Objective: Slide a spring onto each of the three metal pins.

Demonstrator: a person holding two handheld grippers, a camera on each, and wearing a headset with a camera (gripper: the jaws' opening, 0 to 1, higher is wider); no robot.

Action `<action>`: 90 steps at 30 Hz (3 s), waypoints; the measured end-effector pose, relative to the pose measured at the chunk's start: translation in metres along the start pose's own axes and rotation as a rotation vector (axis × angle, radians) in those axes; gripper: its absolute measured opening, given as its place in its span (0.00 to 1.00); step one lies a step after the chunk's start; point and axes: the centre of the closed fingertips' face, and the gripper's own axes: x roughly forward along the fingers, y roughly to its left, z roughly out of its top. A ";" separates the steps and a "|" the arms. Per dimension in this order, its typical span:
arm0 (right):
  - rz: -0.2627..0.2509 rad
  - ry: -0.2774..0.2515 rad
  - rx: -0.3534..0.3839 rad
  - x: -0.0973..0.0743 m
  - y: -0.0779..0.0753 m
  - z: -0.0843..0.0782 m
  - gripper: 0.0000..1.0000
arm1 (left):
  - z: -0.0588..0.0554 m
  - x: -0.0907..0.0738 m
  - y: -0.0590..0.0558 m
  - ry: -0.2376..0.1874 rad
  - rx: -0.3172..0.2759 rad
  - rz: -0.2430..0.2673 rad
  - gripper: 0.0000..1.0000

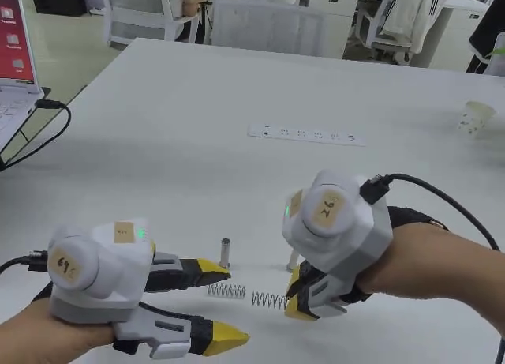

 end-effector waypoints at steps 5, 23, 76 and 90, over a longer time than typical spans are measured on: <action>0.003 0.001 -0.013 0.001 0.001 0.004 0.08 | 0.002 0.001 -0.002 -0.003 0.009 -0.013 0.38; 0.017 0.005 -0.064 0.002 0.009 0.017 0.08 | 0.003 0.004 -0.009 0.003 0.031 -0.042 0.31; 0.067 -0.002 -0.142 -0.002 0.021 0.016 0.08 | -0.002 0.007 -0.017 0.042 0.114 -0.100 0.02; 0.077 -0.005 -0.119 0.000 0.023 0.014 0.09 | 0.003 0.005 -0.020 0.029 0.109 -0.110 0.01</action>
